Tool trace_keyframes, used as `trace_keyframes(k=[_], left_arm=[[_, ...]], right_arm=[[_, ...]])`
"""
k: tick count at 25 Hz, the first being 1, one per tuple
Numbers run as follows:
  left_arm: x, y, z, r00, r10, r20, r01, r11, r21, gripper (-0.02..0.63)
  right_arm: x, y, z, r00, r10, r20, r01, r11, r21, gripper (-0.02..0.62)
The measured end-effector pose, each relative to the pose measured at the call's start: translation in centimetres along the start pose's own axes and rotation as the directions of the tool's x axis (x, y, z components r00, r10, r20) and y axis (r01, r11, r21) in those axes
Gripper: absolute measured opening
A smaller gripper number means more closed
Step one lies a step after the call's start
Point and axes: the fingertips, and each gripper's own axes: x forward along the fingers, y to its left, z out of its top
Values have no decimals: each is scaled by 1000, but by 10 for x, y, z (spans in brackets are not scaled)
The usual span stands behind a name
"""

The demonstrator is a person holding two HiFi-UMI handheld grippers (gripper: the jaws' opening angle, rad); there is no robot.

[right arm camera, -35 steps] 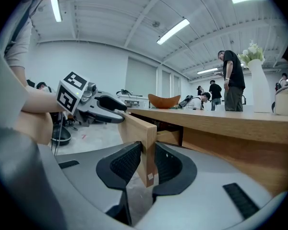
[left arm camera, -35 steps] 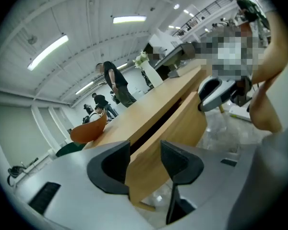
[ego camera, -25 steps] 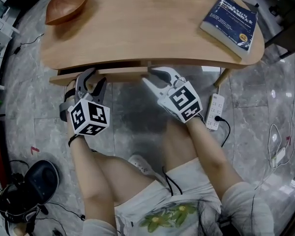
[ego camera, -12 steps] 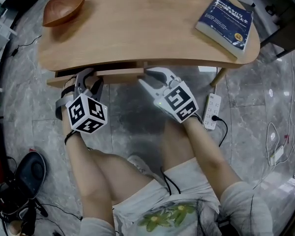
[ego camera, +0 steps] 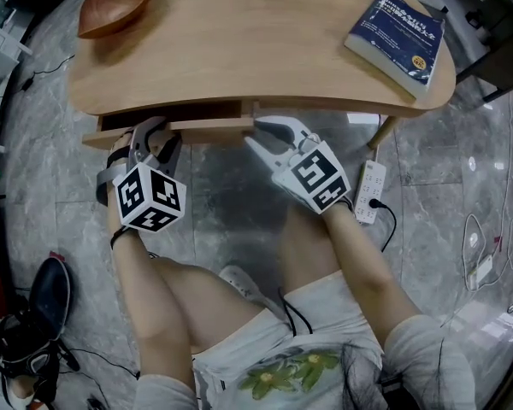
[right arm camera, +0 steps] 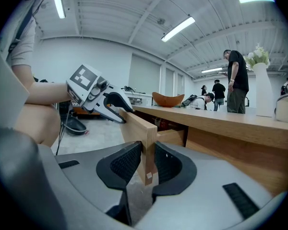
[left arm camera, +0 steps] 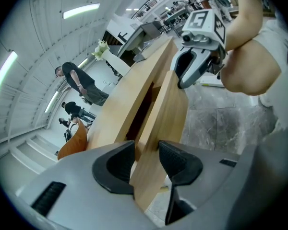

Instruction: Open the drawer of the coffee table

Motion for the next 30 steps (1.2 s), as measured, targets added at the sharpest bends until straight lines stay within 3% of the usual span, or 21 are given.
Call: trace_keyframes(k=[30], left_arm=[[-7,-15,-3,999,21,-47,-21,1000,2,161]], right_arm=[[-7,11,-7,998,37,-51,-38,999,-32,91]])
